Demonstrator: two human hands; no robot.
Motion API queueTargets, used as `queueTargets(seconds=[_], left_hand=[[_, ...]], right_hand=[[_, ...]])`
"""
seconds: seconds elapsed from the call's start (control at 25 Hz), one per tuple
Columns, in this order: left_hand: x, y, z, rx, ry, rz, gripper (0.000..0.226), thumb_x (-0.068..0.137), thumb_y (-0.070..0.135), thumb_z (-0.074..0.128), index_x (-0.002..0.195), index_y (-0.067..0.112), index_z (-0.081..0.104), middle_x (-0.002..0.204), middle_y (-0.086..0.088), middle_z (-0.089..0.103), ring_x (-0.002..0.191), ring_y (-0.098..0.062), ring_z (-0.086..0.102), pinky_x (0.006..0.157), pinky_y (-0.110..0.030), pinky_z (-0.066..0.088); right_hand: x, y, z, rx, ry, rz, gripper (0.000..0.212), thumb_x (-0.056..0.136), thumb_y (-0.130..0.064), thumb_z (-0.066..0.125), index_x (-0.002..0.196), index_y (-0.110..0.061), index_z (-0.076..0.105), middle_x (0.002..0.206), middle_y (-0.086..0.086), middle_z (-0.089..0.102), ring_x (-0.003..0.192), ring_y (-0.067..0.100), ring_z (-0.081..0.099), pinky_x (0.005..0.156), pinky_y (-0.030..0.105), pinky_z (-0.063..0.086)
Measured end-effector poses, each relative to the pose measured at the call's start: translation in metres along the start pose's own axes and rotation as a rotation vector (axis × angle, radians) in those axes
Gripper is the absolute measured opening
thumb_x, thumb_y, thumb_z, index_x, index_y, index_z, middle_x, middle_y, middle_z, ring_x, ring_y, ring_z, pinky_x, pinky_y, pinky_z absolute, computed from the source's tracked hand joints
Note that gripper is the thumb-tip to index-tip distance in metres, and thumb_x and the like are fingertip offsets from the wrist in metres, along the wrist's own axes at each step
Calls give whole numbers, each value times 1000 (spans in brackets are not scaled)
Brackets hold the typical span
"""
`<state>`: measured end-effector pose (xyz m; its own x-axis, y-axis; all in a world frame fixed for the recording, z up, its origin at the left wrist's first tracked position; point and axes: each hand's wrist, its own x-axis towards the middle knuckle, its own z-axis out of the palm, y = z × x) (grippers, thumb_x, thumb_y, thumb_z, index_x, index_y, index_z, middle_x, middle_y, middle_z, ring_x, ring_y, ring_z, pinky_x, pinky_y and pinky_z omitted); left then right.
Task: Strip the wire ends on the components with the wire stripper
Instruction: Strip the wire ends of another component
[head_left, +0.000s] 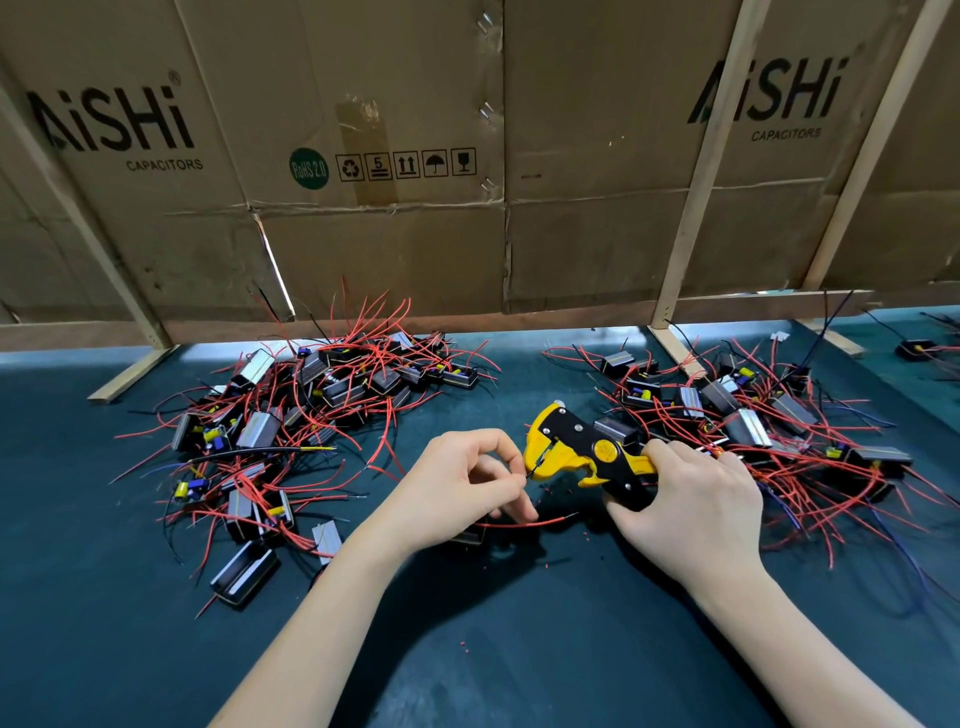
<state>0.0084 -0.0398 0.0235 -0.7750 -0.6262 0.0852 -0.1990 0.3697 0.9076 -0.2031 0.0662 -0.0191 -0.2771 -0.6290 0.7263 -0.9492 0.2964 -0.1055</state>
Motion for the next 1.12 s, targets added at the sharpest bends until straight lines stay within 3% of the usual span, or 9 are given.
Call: queueTargets(seconds=[0.2, 0.52, 0.88, 1.12], left_hand=[[1, -1, 0, -4, 23, -7, 9, 93, 11, 60, 84, 8, 62, 72, -5, 76, 58, -7, 64, 60, -18, 48], [2, -4, 1, -19, 16, -14, 7, 93, 13, 60, 89, 9, 63, 73, -4, 76, 64, -8, 68, 61, -18, 48], [4, -7, 0, -43, -2, -2, 7, 96, 17, 59, 90, 14, 63, 80, -3, 77, 81, -15, 73, 65, -17, 50], [3, -8, 0, -69, -27, 8, 7, 96, 16, 60, 93, 10, 62, 82, -5, 77, 79, -14, 73, 66, -18, 50]], right_hand=[[-1, -1, 2, -34, -10, 4, 51, 42, -41, 91, 59, -11, 53, 55, 4, 56, 50, 29, 56, 59, 33, 39], [-1, 2, 4, -48, -3, 5, 50, 48, -44, 89, 64, -12, 55, 59, 3, 58, 55, 29, 59, 61, 33, 32], [0, 2, 4, -48, -19, 23, 49, 51, -45, 88, 65, -10, 57, 60, 4, 58, 57, 29, 60, 62, 35, 35], [-1, 1, 3, -57, -34, 24, 50, 49, -44, 88, 66, -10, 56, 61, 5, 57, 57, 30, 59, 63, 36, 36]])
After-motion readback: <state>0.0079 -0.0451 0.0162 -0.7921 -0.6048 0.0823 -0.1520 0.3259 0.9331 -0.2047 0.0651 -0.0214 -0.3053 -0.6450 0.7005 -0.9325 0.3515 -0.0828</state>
